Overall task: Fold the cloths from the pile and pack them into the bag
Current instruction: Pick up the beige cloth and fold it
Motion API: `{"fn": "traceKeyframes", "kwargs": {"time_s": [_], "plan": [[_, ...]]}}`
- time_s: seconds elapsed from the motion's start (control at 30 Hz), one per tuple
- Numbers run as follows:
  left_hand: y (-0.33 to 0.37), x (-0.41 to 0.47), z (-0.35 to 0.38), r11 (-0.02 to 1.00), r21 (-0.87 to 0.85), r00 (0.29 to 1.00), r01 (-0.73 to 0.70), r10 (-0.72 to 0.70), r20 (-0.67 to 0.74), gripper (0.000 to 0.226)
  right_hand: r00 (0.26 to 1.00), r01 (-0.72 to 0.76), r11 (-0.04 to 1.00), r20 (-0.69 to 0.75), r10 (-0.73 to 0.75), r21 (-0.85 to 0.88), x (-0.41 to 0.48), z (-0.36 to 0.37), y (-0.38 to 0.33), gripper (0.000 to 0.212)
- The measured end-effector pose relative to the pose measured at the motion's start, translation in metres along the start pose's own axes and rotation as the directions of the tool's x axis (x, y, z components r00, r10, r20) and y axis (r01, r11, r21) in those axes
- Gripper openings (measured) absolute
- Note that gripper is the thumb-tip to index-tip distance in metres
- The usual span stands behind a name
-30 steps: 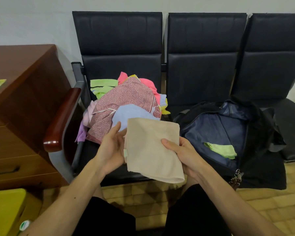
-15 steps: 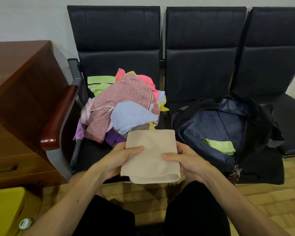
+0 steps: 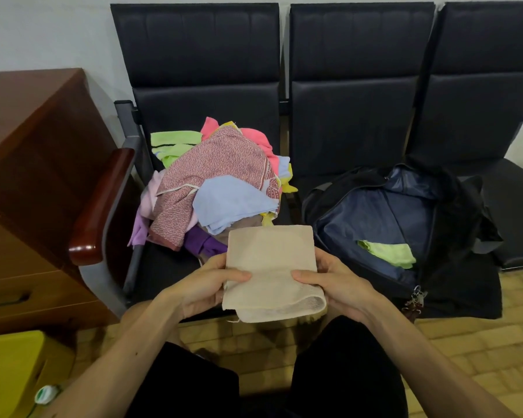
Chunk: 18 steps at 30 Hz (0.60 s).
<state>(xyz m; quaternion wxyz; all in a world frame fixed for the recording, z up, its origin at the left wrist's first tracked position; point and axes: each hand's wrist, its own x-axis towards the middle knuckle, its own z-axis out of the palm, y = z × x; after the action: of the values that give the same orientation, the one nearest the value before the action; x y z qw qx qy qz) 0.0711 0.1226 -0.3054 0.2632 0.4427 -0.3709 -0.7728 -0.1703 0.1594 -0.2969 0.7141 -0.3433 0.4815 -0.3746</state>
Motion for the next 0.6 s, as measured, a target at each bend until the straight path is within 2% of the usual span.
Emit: {"fn": "traceKeyframes", "kwargs": {"time_s": [0.1, 0.17, 0.23, 0.3, 0.4, 0.5, 0.6], "plan": [[-0.002, 0.0, 0.001, 0.999, -0.024, 0.999, -0.032, 0.033, 0.021, 0.03, 0.999, 0.022, 0.998, 0.034, -0.024, 0.058, -0.002, -0.008, 0.003, 0.046], [-0.002, 0.0, 0.002, 0.999, 0.017, 0.998, -0.051, 0.05, 0.044, 0.037, 0.999, 0.045, 0.999, 0.022, -0.045, 0.02, -0.002, -0.014, 0.004, 0.03], [0.0, 0.001, 0.003, 0.996, 0.067, 0.997, -0.055, 0.05, 0.064, 0.048, 0.998, 0.055, 0.998, 0.001, -0.055, -0.042, -0.002, -0.02, 0.006, 0.045], [0.0, 0.004, 0.007, 0.995, 0.08, 0.995, -0.058, 0.052, 0.08, 0.053, 0.998, 0.069, 0.997, 0.007, -0.069, -0.044, -0.004, -0.024, 0.007, 0.046], [-0.001, 0.007, 0.016, 0.994, 0.079, 0.992, -0.07, 0.06, 0.112, 0.056, 0.996, 0.087, 0.993, 0.016, -0.088, 0.075, -0.012, -0.03, 0.006, 0.035], [-0.002, 0.012, 0.027, 0.997, 0.041, 0.989, -0.071, 0.065, 0.131, 0.053, 0.991, 0.076, 0.975, 0.092, -0.097, 0.208, -0.02, -0.043, 0.005, 0.019], [-0.003, 0.019, 0.039, 0.999, -0.015, 0.985, -0.035, 0.037, 0.167, 0.038, 0.996, -0.008, 0.958, 0.086, -0.017, 0.288, -0.023, -0.062, 0.008, 0.031]]}}
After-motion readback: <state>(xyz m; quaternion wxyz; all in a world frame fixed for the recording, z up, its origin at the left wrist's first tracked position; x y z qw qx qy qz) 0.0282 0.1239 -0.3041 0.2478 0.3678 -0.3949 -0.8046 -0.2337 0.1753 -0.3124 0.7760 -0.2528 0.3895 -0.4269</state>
